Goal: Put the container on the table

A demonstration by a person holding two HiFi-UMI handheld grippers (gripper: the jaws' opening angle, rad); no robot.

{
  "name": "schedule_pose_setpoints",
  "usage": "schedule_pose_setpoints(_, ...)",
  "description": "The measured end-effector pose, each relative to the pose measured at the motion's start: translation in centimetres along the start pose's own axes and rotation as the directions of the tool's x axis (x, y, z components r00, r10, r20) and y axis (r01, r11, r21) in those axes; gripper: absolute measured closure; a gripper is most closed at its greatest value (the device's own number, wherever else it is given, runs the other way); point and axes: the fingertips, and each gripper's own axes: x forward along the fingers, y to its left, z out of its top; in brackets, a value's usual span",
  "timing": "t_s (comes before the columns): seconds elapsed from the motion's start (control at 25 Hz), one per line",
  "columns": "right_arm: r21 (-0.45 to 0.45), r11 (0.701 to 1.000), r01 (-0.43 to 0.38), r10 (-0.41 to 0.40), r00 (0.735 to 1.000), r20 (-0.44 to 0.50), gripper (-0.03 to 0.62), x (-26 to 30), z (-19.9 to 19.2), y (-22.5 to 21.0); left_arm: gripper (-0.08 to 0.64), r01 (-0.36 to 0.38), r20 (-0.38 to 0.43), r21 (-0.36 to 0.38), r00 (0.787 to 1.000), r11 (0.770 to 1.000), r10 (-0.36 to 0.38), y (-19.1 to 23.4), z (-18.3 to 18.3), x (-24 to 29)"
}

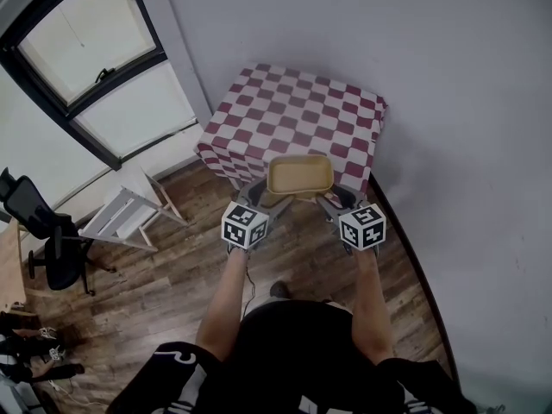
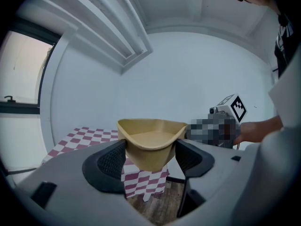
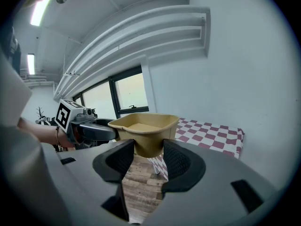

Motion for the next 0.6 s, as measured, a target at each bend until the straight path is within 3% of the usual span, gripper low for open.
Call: schedule_pose_setpoints(0.6,-0.026,1.0,-0.003,0.002,0.999,-0.044,0.382,5.5,0.3,2.2,0.215,0.001,0.004,-0.027,1.0,1.0,-0.001,5.5,-1.2,-1.7)
